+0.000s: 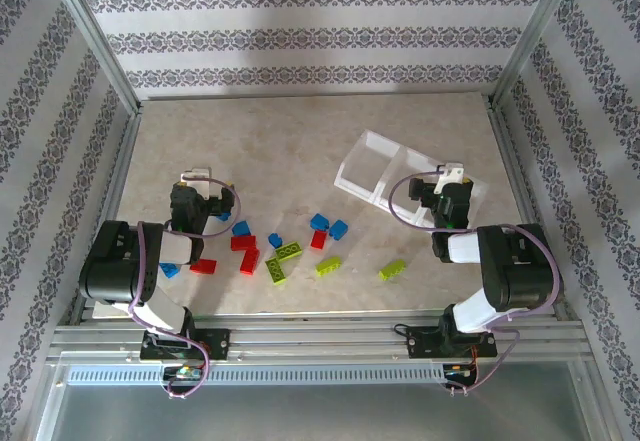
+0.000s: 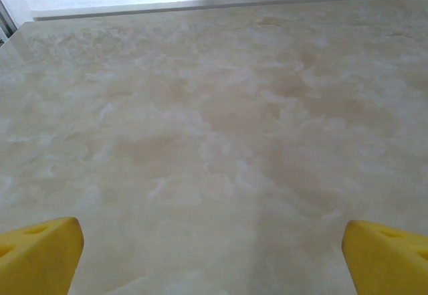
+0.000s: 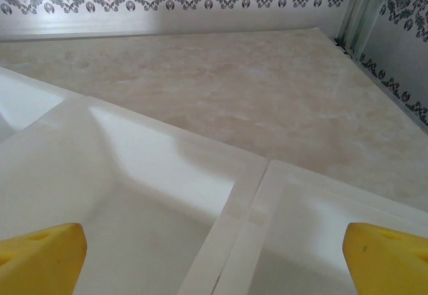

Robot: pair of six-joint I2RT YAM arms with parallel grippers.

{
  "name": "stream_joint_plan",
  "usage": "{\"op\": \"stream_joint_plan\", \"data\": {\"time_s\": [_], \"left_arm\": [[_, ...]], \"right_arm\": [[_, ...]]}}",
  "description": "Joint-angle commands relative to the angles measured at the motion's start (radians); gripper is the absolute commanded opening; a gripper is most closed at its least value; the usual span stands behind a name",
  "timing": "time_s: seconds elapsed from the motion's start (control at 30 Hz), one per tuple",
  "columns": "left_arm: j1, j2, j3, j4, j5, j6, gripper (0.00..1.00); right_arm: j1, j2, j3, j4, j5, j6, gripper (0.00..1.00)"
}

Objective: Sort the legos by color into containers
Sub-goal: Move the container to the center of the table.

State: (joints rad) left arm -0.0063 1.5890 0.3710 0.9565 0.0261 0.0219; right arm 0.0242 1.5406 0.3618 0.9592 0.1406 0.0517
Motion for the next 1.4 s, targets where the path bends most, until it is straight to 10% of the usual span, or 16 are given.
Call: {"op": "stream_joint_plan", "data": {"time_s": [0.0, 1.0, 1.37], "left_arm": [[0.003, 0.004, 0.011, 0.000, 0.001, -0.004, 1.00], [0.003, -0.003, 0.020, -0.018, -0.030, -0.019, 1.00], [0.003, -0.339, 0.073, -0.351, -0.123, -0.071, 1.00]], "right_arm": [[0.006, -0.011, 0.002, 0.010, -0.015, -0.005, 0.98], [0.004, -0.014, 0.001, 0.012, -0.022, -0.003, 0.98], [0.002, -0.192, 0.041, -0.208, 0.032, 0.013, 0.98]]}}
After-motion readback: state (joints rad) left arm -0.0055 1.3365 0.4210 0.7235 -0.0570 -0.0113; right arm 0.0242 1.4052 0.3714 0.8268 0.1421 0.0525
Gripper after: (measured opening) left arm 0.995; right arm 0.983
